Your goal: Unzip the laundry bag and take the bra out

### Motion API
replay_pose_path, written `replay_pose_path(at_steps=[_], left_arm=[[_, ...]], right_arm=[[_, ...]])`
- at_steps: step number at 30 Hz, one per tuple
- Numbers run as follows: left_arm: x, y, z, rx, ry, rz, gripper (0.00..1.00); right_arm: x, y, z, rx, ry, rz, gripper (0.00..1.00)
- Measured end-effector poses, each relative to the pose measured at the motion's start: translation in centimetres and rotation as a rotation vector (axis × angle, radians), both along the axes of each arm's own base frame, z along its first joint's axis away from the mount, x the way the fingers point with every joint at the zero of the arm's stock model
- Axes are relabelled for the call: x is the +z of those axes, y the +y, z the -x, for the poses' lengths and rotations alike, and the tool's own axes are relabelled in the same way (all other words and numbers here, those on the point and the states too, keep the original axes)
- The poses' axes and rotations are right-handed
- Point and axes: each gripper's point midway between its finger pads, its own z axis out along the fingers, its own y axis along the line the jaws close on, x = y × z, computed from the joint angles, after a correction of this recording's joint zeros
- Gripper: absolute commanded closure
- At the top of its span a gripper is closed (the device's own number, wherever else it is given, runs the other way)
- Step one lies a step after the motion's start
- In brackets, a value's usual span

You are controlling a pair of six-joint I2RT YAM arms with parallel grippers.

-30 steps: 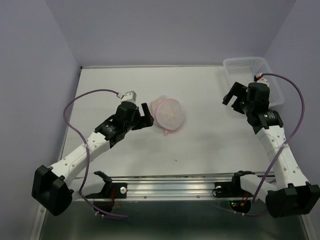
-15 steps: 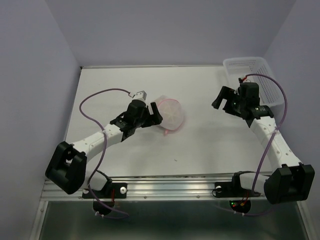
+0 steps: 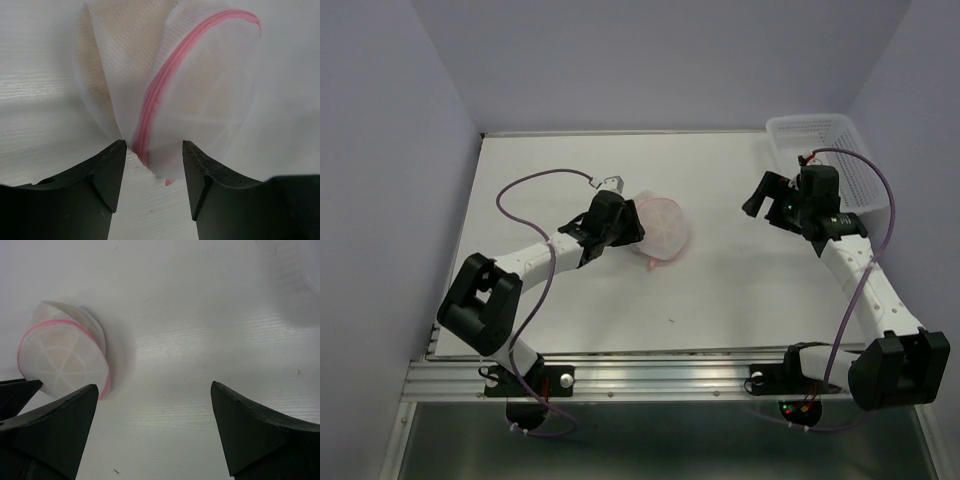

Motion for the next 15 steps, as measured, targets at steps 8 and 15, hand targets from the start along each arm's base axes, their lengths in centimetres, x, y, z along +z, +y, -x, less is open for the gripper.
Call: replay_pose_path(at_steps=[8,15], left_arm=[[-0.7,-0.1,-0.6,0.007,0.008,-0.005,0.51],[-0.4,-0.5,-1.0,0.004,-0.010,0.012,0.47]], right_arm=[[1.1,0.1,0.3,-0.002,-0.033,-0.012,0.00],[1.4,0.6,0.5,0.023,-0.040,-0.029,0.00]])
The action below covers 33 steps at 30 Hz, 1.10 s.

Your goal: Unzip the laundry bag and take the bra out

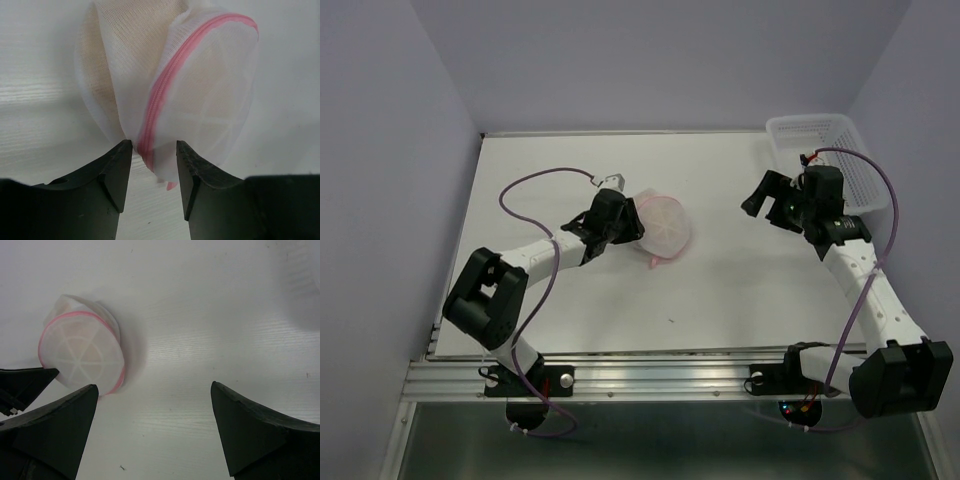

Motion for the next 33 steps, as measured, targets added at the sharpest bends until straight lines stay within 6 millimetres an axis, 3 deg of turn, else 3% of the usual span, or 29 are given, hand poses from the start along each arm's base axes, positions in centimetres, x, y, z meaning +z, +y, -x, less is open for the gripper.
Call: replay_pose_path(at_steps=[6,8,9,12,14,21,24,28,33], left_arm=[[-0.3,-0.6,-0.9,-0.007,-0.001,0.011,0.46],[-0.9,-0.7,-1.2,-0.006,0.005,0.011,0.51],[-1.1,-0.7,-1.2,-0.010,0.009,0.013,0.55],[-1.2,-0.8,-1.3,-0.020,0.016,0.023,0.86],[-0.9,-1.0,-1.5,-0.023,0.007,0.038,1.00],[0.9,-2.3,-1.8,-0.061,-0.031,0.115,1.00],[2.7,-2.6,-1.5,-0.063,-0.045,0.164,1.00],[7.0,-2.5,-0.6,-0.015,-0.055,0.274,1.00],[8.6,-2.5,0.2,0.043,0.001,0.361,1.00]], right_arm=[[0.7,0.0,0.3,0.006,-0.025,0.002,0.00],[0.9,0.0,0.3,0.007,-0.030,0.002,0.00],[0.9,0.0,0.3,0.007,-0.031,0.003,0.00],[0.9,0.0,0.3,0.008,-0.032,0.004,0.00],[0.9,0.0,0.3,0.011,-0.032,0.004,0.00],[0.4,0.4,0.7,0.055,-0.027,0.012,0.00],[-0.5,1.1,1.3,0.102,-0.012,0.027,0.00],[-1.1,3.3,2.9,0.201,0.000,0.060,0.00],[-1.3,6.5,4.9,0.298,-0.025,0.106,0.00]])
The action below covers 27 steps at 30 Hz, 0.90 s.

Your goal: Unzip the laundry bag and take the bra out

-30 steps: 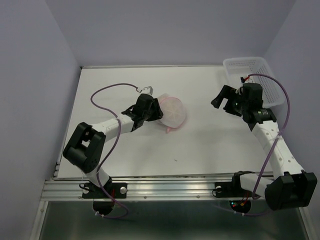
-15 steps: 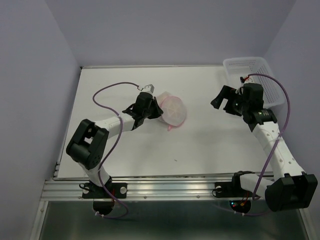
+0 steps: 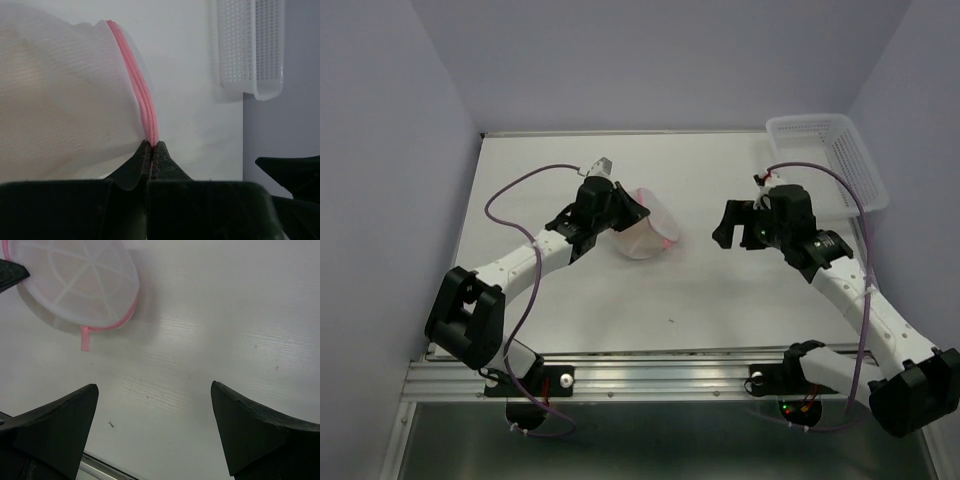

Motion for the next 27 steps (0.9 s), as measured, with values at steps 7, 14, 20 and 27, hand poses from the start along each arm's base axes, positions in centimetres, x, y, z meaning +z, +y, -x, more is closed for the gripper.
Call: replay_pose_path(at_steps=[7,14,20,27], left_arm=[[-1.3,0.6,0.6,0.065,0.104,0.015,1.00],[-1.4,0.8,0.7,0.097,0.138,0.034,1.00],[-1.1,1.3,1.2,0.116,0.139,0.050,1.00],[-0.9,1.5,1.4,0.124,0.143,0.057,1.00]], right_arm=[[-5.1,4.4,1.7,0.067,0.065,0.167,0.00],[-11.6,7.7,1.8,0.075,0.164,0.283,0.00],[-12.3,7.9,0.2,-0.047,0.140,0.267,0.06],[-11.2,8.6,-1.2,-0.087,0.079,0.208,0.21]])
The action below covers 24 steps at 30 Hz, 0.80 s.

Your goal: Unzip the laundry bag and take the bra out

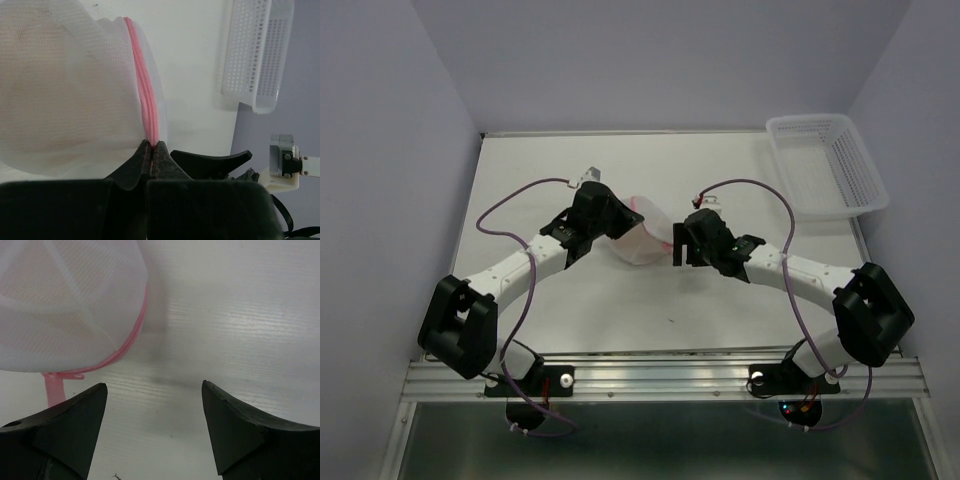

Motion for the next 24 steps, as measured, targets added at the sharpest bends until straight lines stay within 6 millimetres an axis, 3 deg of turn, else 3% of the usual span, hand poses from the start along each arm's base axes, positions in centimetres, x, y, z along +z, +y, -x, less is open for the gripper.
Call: replay_pose_path(at_steps=[10,15,20,24], left_arm=[[-0.4,0.4,0.3,0.035,0.030,0.017,1.00],[-0.1,0.6,0.4,0.050,0.030,0.028,1.00],[-0.3,0.7,0.6,0.052,0.035,0.028,1.00],[-0.3,0.7,0.6,0.051,0.034,0.028,1.00]], right_arm=[[1.3,3.3,0.2,0.115,-0.005,-0.130,0.31],[1.7,4.4,0.3,0.152,-0.002,-0.176,0.48],[1.4,5.1,-0.2,0.141,0.012,-0.193,0.57],[1.0,5.4,-0.4,0.134,0.023,-0.193,0.58]])
